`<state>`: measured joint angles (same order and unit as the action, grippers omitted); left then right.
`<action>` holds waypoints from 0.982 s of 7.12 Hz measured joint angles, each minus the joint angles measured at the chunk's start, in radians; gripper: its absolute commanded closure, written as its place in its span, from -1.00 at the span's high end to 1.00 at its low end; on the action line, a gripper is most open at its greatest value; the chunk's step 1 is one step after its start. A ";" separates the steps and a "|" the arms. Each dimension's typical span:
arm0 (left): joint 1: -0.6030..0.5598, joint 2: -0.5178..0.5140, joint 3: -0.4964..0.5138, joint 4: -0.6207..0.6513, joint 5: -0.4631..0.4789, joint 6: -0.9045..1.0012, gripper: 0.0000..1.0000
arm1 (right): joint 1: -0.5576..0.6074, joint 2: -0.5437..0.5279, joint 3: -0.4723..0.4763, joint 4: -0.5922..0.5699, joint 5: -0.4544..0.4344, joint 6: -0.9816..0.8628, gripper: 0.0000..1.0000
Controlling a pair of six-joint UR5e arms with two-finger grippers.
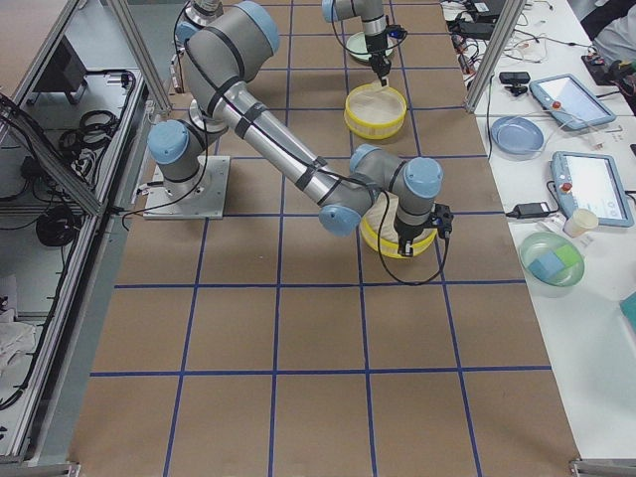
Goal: Stack buns with steamer
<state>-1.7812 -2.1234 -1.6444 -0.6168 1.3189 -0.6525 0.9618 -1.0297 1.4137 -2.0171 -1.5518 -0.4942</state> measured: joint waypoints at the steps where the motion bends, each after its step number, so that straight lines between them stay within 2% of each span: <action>1: -0.002 0.001 -0.017 -0.002 0.001 -0.006 0.92 | 0.006 -0.016 0.001 0.026 0.000 0.018 -1.00; 2: -0.002 0.006 -0.026 -0.005 0.003 -0.009 0.98 | 0.021 -0.038 0.007 0.037 -0.005 0.028 -1.00; 5: -0.001 0.026 -0.021 -0.031 0.002 -0.012 0.99 | 0.129 -0.166 0.067 0.045 -0.018 0.124 -1.00; 7: 0.005 0.043 -0.014 -0.050 0.001 -0.008 0.98 | 0.198 -0.209 0.100 0.046 -0.020 0.196 -1.00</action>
<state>-1.7765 -2.0805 -1.6587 -0.6673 1.3198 -0.6604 1.1596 -1.2388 1.5135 -1.9713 -1.5720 -0.2981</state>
